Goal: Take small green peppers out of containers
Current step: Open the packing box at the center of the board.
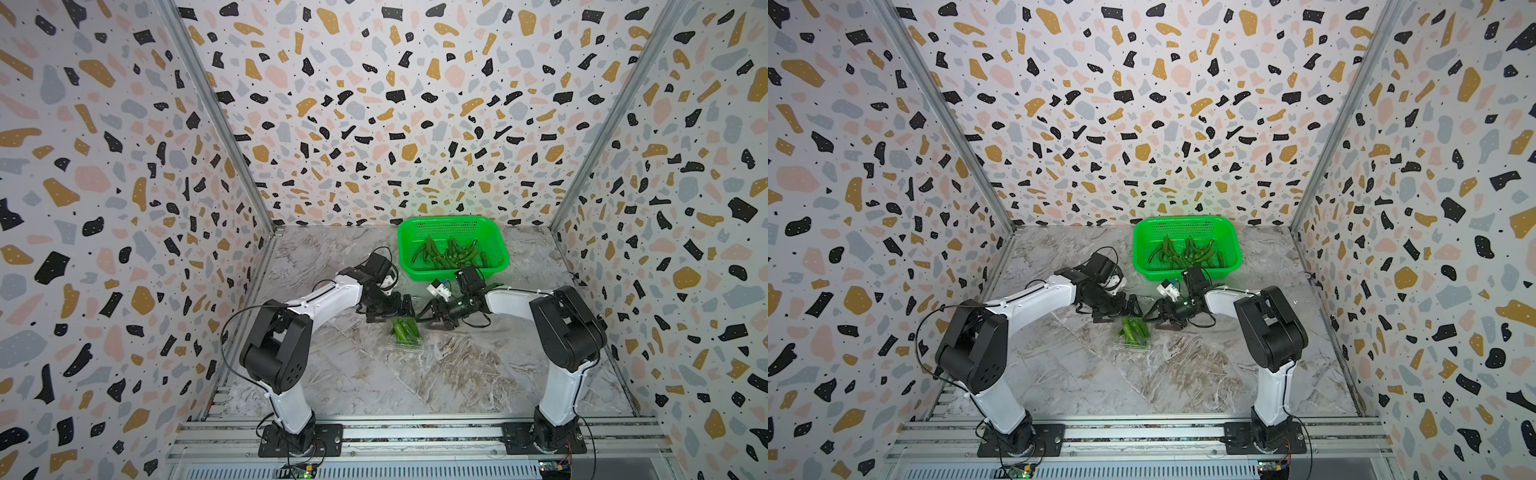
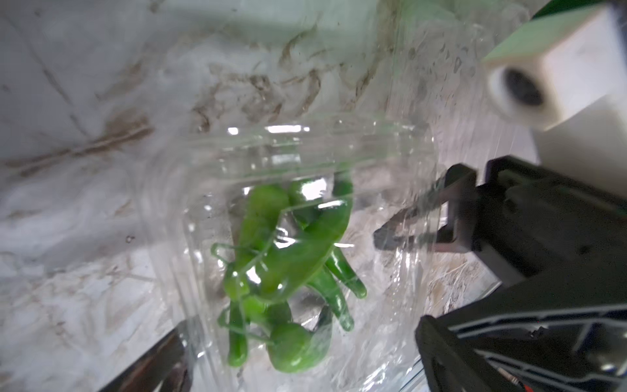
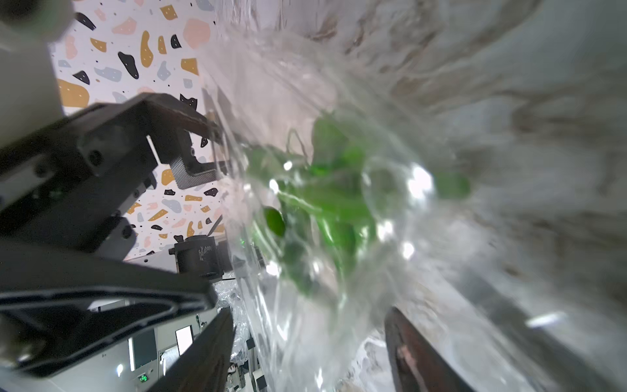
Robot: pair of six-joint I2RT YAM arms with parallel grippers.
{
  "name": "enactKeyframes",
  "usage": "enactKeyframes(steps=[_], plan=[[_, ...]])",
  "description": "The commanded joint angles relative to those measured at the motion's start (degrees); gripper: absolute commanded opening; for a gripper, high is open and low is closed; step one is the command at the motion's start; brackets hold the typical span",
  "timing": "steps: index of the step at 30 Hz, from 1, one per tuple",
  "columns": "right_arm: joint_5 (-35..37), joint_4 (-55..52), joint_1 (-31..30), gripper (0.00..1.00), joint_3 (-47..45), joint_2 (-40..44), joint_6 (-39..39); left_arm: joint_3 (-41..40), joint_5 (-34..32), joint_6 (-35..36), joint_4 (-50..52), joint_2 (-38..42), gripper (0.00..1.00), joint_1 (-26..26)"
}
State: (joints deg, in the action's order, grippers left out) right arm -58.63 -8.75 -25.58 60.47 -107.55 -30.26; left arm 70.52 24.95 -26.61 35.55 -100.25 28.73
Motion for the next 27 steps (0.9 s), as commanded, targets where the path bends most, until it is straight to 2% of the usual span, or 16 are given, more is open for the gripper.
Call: enactKeyframes(steps=[1, 7, 18, 27], plan=[[0.17, -5.28, 2.30, 0.71, -1.17, 4.94, 4.10, 1.70, -1.84, 3.78, 3.95, 0.54, 0.99, 0.27], [1.40, -5.07, 4.53, 0.63, -3.11, 6.17, 4.86, 2.01, -1.39, 3.05, 2.93, 0.05, 0.99, 0.27], [3.88, -3.42, 3.78, 0.39, 3.71, -1.39, 4.85, 3.15, 0.97, 1.86, 0.95, -1.68, 1.00, 1.31], [4.38, -2.83, 0.41, 0.31, 5.71, -3.42, 4.53, 3.47, 2.04, 0.73, -0.54, -2.75, 1.00, 1.86]])
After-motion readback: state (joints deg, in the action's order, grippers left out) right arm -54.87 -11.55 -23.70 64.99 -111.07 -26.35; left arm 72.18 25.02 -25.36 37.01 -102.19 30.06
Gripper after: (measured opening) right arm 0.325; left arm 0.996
